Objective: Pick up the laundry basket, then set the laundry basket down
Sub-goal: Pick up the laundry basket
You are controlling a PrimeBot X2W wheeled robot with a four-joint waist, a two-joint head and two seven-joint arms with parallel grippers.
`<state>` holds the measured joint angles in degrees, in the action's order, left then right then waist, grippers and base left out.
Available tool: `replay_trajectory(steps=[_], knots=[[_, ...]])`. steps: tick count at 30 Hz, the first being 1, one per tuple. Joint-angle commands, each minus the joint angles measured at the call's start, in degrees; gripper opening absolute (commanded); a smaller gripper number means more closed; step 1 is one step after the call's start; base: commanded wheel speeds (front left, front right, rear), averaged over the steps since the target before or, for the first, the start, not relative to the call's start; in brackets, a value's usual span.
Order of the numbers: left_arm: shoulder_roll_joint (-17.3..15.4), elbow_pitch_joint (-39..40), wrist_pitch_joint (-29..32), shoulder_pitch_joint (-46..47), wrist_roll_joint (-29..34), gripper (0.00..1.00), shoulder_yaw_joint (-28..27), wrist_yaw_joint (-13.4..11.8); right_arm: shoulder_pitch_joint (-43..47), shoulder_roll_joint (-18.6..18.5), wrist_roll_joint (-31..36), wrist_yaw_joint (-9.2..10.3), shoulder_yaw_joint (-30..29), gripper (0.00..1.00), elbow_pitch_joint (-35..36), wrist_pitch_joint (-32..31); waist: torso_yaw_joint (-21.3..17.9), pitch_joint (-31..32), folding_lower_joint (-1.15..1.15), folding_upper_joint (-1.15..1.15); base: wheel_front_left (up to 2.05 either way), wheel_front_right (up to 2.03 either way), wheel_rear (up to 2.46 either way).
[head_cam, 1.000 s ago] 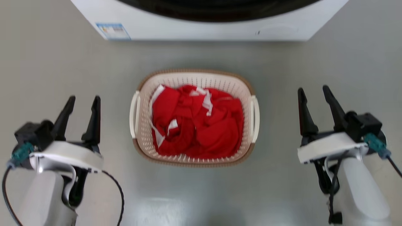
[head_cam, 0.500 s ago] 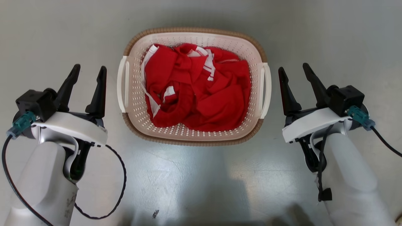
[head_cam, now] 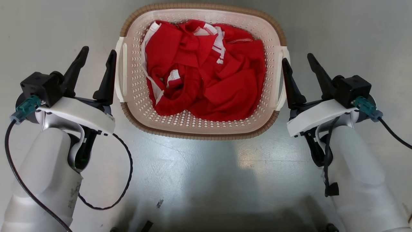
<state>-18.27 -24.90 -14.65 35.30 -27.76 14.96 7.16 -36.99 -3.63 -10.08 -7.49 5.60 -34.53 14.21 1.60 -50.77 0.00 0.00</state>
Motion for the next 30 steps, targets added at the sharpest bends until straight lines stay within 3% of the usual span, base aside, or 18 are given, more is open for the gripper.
replay_trajectory(steps=[1, 30], knots=[[-2.17, 0.44, -0.35, 0.48, 0.32, 1.0, -1.57, 0.33, 0.93, 0.75, 0.11, 0.0, 1.58, 1.0, 0.38, 0.79, 0.17, -0.56, 0.0, 0.0, 0.0, 0.0, 0.0], [-3.13, -2.2, -0.35, 2.27, 0.63, 1.0, 0.61, 0.33, -1.04, 0.75, -3.39, 0.0, 6.03, 1.0, -1.16, 0.79, -0.7, -5.95, 0.0, 0.0, 0.0, 0.0, 0.0]])
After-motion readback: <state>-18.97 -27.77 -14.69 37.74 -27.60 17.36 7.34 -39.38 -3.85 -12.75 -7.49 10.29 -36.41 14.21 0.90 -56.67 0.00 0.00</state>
